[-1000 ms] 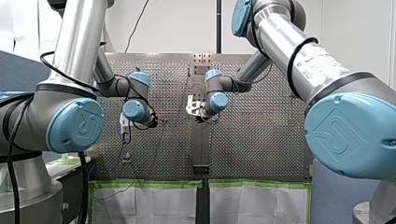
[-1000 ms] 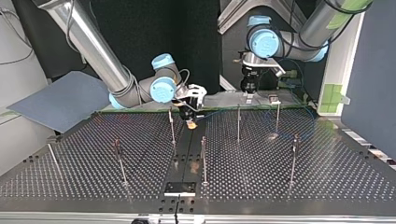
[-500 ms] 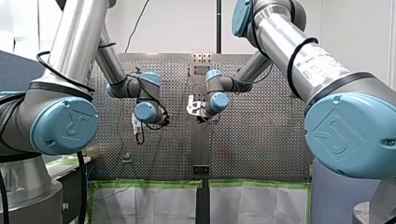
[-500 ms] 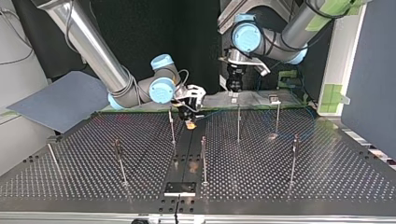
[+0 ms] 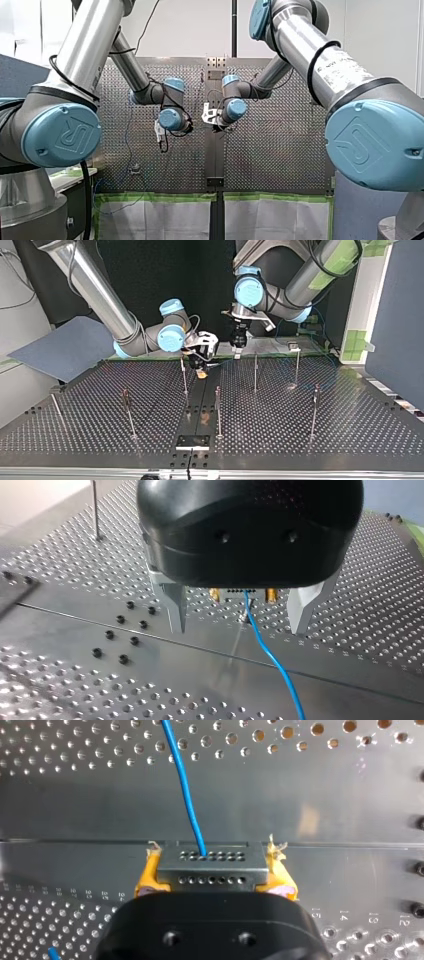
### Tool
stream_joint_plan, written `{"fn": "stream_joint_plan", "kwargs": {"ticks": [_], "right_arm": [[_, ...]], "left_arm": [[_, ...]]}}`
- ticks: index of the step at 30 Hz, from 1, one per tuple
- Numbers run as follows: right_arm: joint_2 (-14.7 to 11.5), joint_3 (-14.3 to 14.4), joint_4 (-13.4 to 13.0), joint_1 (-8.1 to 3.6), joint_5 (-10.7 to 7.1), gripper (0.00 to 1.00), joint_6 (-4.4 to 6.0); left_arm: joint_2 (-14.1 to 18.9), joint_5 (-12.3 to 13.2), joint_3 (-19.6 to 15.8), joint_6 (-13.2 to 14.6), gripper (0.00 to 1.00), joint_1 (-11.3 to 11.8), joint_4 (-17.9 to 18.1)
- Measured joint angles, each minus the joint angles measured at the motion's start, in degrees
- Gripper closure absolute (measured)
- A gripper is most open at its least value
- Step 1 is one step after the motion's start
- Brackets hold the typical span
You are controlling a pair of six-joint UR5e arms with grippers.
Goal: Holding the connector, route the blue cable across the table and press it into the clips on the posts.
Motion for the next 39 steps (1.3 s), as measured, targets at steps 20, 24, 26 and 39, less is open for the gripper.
{"fn": "stream_joint_plan", "kwargs": {"ticks": [20,24,26,39], "right_arm": [[0.01,-0.01,-0.04,-0.19,0.02,1.00,-0.12],[0.01,-0.02,-0.02,-0.16,-0.08,1.00,-0.12],[0.01,-0.01,-0.05,-0.14,-0.09,1.00,-0.12],[0.01,-0.01,-0.08,-0.18,-0.07,1.00,-0.12]], "left_arm": [[-6.35,0.93,7.45,-2.23,0.00,-0.01,-1.96],[-8.14,0.32,9.28,-2.83,0.00,0.08,-2.72],[-9.26,-0.59,10.41,-3.27,0.00,0.27,-2.53],[-11.73,-2.28,16.85,-3.53,0.11,0.06,-3.53]]}}
